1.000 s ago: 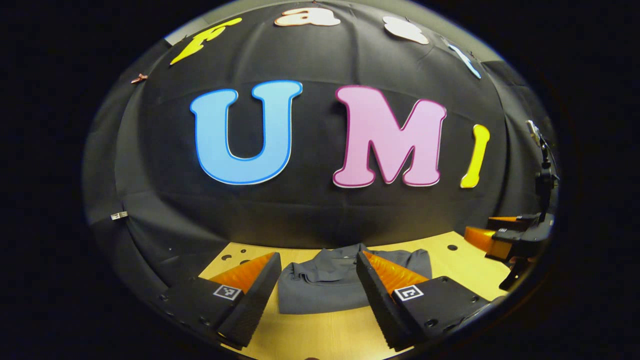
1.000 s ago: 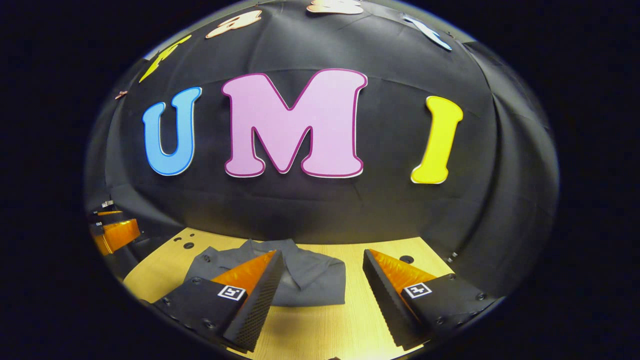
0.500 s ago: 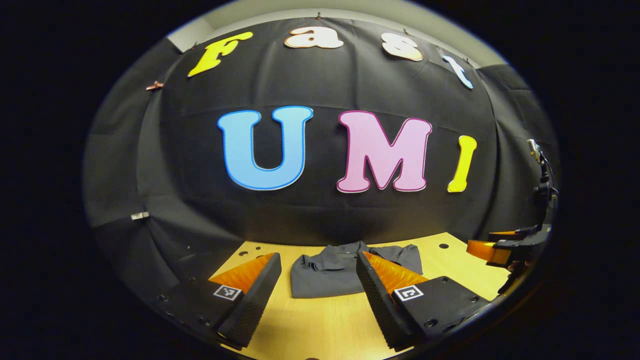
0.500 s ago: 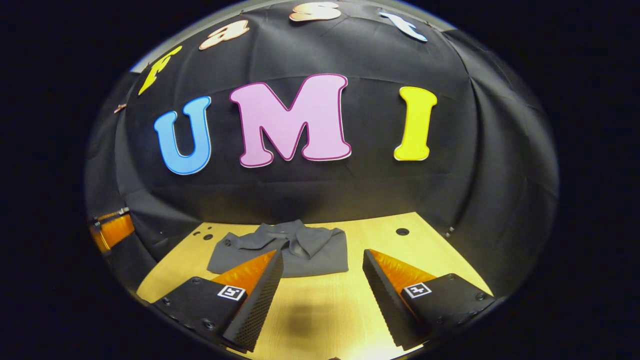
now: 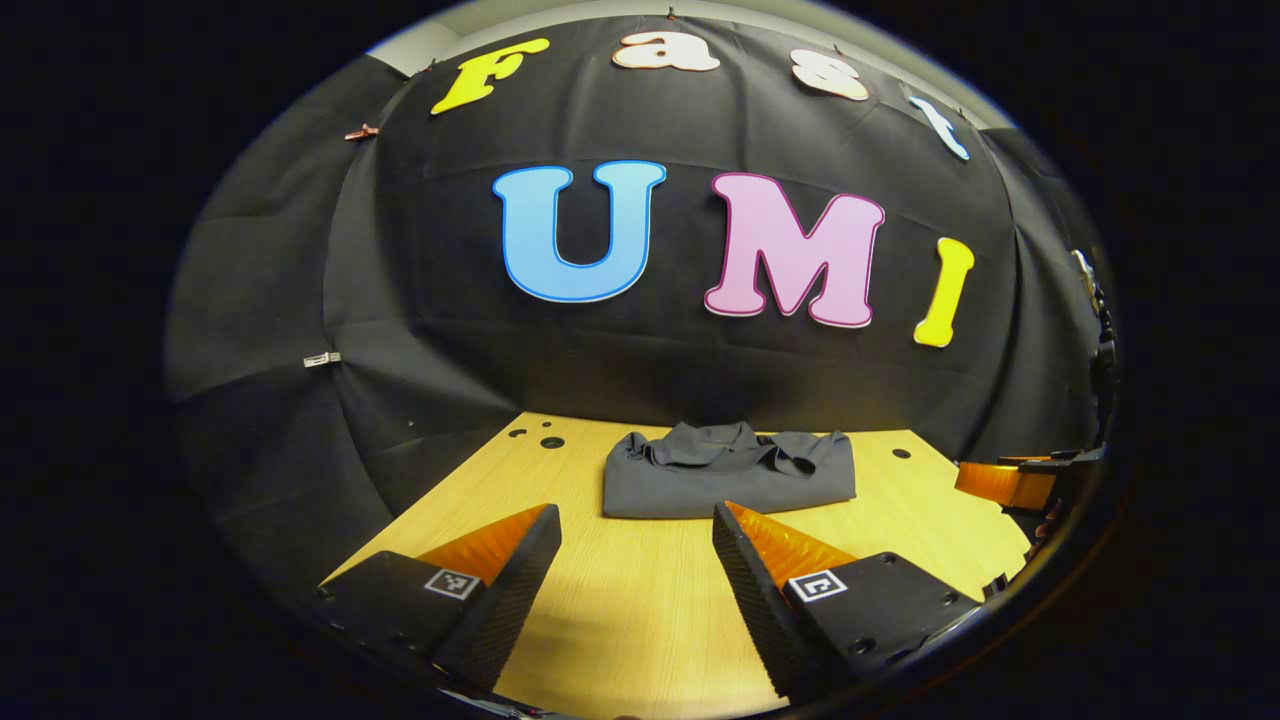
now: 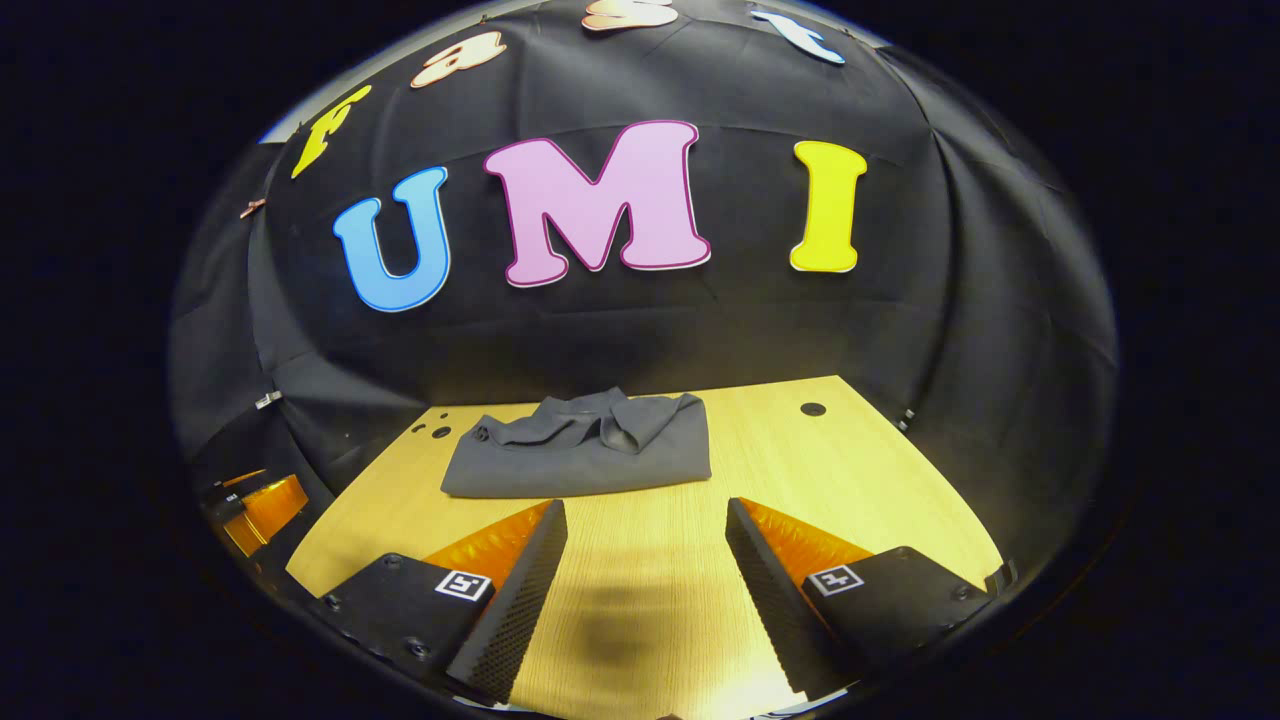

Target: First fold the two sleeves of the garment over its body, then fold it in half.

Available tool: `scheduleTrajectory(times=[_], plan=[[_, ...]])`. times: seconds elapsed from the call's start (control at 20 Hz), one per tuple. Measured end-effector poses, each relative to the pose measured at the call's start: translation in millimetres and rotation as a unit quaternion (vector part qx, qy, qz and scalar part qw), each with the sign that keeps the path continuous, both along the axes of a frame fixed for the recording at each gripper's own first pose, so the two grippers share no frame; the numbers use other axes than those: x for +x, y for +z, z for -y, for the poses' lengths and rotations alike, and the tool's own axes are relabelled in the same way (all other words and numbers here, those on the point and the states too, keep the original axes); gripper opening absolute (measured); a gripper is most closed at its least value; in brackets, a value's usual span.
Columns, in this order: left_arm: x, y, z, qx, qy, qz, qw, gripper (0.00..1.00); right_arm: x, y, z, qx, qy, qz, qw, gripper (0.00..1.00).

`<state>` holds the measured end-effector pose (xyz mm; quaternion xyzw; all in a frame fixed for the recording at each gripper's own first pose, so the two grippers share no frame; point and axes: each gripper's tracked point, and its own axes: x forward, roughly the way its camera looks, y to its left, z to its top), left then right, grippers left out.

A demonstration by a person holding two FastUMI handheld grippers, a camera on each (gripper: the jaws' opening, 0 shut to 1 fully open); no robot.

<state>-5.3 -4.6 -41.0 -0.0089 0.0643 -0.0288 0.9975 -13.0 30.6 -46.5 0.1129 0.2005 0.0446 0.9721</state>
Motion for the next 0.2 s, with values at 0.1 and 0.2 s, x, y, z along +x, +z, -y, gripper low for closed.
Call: scheduleTrajectory(times=[0.1,0.2], plan=[[-8,-6,10,-0.008,-0.011,0.0,1.0,0.96,-10,-5,-10,0.005,0.007,0.0,1.0,0.99],[-12,-6,17,0.001,-0.027,0.002,1.0,0.96,-18,-6,-17,-0.001,0.015,0.004,1.0,0.98]])
